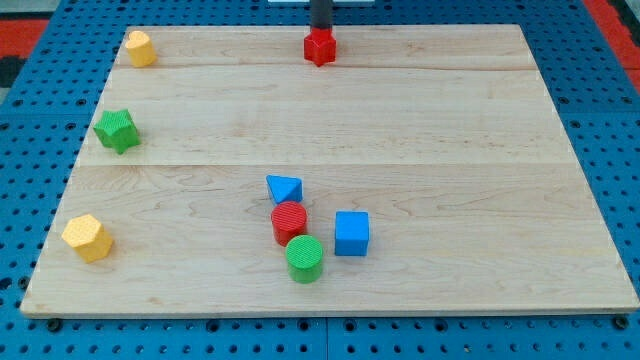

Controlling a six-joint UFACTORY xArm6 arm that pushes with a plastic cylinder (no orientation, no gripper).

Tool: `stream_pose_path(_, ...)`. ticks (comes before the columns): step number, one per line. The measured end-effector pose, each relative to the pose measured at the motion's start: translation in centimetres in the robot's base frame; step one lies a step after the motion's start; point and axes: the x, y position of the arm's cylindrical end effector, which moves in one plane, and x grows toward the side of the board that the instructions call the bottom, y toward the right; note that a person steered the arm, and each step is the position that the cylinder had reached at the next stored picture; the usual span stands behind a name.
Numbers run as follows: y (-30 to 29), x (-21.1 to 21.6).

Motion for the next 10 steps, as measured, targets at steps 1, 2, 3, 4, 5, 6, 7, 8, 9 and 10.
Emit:
stream_pose_path(1, -0.1, 3.5)
stream_pose_path(2, -0.3, 8.6)
stream_pose_path(3, -0.4, 13.4)
stream_pose_path(4, -2.8, 15.9)
stream_pose_path(5, -3.3, 20.8)
stream_pose_path(6, -6.7, 17.9)
stream_pose_path(7, -4.6, 15.3)
stream_pose_path(8, -2.0, 15.2)
stream_pose_path(9, 1.0, 17.6)
stream_pose_path(10, 1.9, 21.1)
